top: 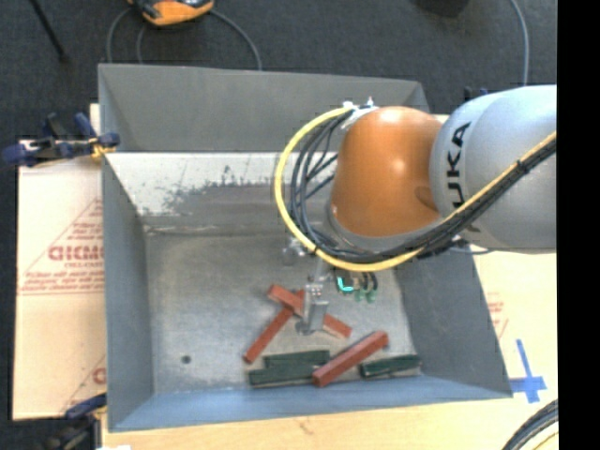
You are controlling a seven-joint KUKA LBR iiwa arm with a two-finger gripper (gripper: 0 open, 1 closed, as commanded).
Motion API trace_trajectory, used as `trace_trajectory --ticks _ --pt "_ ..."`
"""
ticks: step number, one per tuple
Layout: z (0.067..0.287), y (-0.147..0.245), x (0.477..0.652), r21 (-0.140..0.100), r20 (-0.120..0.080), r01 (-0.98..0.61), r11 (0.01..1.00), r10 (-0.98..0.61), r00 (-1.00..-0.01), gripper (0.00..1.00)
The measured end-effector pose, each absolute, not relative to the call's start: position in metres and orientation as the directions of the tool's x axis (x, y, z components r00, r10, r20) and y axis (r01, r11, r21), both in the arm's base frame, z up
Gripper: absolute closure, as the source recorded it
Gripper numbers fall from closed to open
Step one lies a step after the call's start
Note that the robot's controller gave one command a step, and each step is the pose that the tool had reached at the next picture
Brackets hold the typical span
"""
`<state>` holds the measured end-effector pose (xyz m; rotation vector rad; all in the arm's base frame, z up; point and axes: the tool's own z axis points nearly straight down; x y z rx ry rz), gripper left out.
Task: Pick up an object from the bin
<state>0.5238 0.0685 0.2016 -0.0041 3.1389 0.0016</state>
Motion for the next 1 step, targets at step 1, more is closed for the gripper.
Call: trace_trajectory --ticks 1 --pt "0.2018 0.0684 0.5241 0.001 -0.003 -0.001 1.0 -0.001 -1.0 0.0"
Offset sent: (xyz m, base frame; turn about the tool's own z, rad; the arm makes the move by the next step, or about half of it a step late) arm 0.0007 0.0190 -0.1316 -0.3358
